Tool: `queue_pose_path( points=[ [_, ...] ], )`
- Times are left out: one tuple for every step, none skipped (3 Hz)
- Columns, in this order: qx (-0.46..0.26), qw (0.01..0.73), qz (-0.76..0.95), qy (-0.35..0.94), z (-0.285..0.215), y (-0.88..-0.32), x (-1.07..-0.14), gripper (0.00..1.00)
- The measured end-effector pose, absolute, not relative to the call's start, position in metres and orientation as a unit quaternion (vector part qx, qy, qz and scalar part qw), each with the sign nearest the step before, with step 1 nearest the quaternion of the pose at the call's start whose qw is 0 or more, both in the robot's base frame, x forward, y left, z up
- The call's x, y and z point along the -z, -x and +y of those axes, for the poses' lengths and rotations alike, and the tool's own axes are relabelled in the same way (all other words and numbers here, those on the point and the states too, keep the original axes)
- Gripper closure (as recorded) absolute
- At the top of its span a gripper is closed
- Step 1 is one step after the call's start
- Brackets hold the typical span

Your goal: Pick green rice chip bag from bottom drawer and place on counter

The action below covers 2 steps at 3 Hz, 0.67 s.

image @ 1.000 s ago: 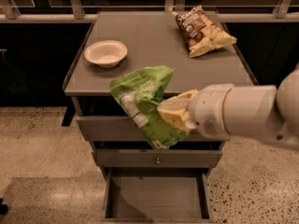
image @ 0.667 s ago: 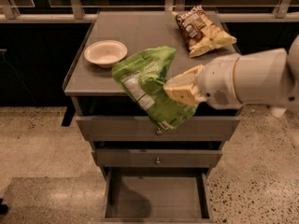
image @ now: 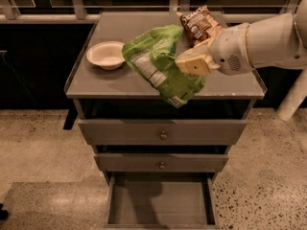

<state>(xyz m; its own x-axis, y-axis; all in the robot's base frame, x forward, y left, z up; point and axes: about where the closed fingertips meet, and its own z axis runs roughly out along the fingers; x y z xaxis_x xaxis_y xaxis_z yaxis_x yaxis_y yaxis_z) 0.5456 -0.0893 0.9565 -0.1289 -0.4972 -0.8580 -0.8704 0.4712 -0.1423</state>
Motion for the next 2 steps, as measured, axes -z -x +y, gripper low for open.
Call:
queue_pose_path(
  points=[
    [-0.219,0.468,0.709,0.480,-0.085,-0.589,-0.955,1.00],
    [-0.237,0.474,0.698,0.482,-0.070,-0.626,-0.945,1.00]
  ],
)
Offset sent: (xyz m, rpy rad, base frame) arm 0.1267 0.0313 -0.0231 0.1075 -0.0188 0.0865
